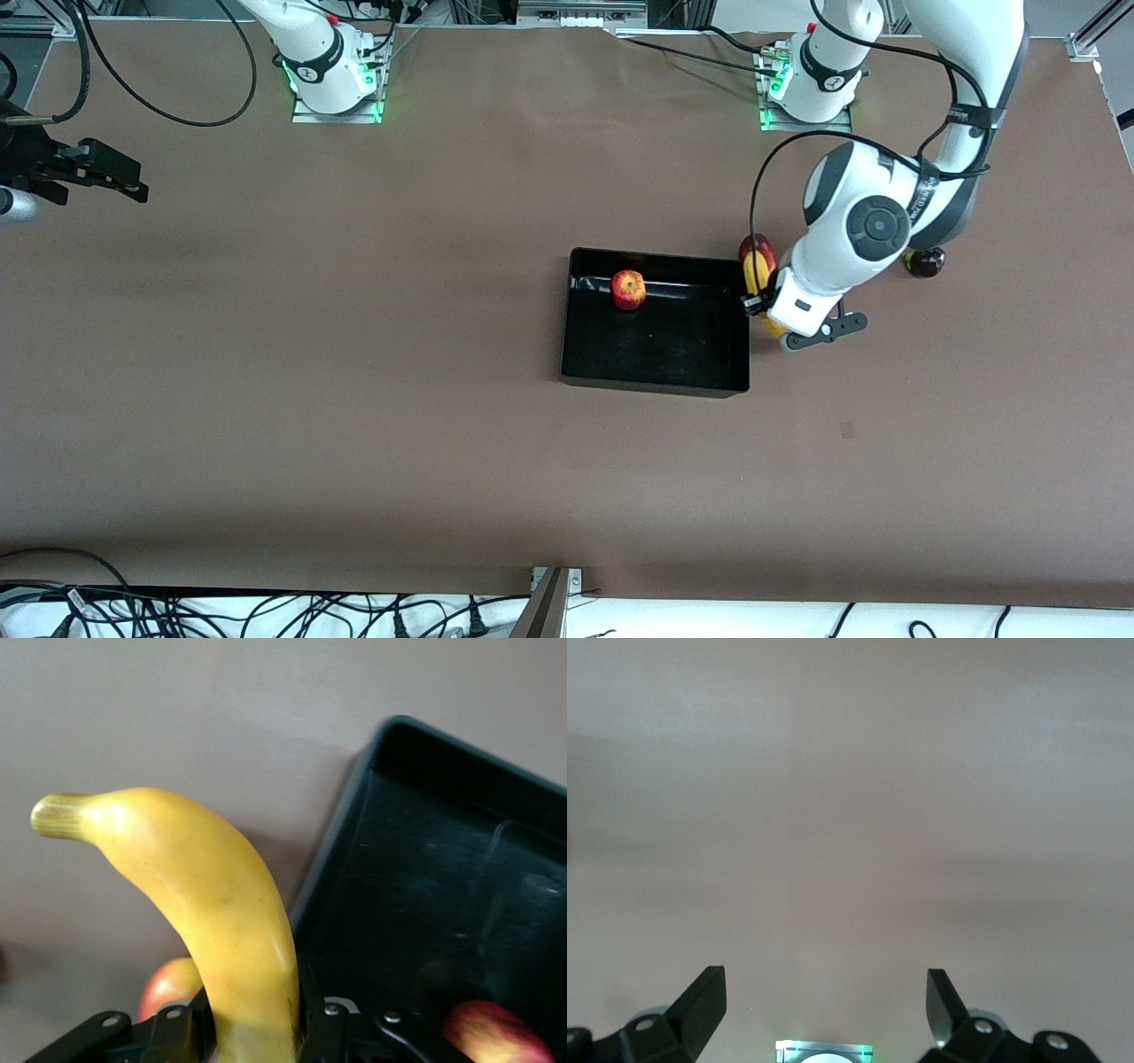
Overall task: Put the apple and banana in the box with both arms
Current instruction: 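Carry the banana with the left gripper over the box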
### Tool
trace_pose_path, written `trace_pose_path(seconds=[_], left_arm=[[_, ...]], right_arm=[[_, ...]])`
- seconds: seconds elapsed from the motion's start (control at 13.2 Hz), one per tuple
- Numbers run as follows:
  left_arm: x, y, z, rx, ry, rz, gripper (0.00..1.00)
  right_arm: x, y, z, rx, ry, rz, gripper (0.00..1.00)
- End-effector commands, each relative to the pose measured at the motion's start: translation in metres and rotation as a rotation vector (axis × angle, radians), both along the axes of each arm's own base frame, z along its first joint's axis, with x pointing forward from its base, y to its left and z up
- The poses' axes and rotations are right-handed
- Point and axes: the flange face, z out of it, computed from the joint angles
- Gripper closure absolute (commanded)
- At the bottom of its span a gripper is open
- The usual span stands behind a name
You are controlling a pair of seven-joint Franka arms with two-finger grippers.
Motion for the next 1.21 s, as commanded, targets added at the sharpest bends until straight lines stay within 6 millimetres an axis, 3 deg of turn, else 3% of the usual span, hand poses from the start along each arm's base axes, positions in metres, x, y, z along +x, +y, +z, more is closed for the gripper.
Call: trace_pose_path(seconds=[0.0, 0.15, 0.3, 0.61, 1.14], left_arm=[[0.006, -0.034, 0.008, -0.012, -0.006, 0.048, 1.0], [0.012, -0.06, 0.007, -0.02, -0.012, 0.081, 1.0], [0.023, -0.088, -0.009, -0.029, -0.007, 0.115, 1.0], [0.022, -0.106, -0.025, -0.026, 0.006, 0.118, 1.0], [0.025, -0.119, -0.038, -0.033, -0.014, 0.155, 1.0]], right_arm=[[0.001, 0.001, 0.004, 0.014, -0.001, 0.002, 0.0], [0.001, 0.001, 0.004, 0.014, 0.001, 0.002, 0.0], [0.001, 0.001, 0.004, 0.014, -0.001, 0.002, 0.0], [0.001, 0.001, 0.004, 0.014, -0.001, 0.002, 0.0], [0.001, 0.001, 0.004, 0.014, -0.001, 0.002, 0.0]])
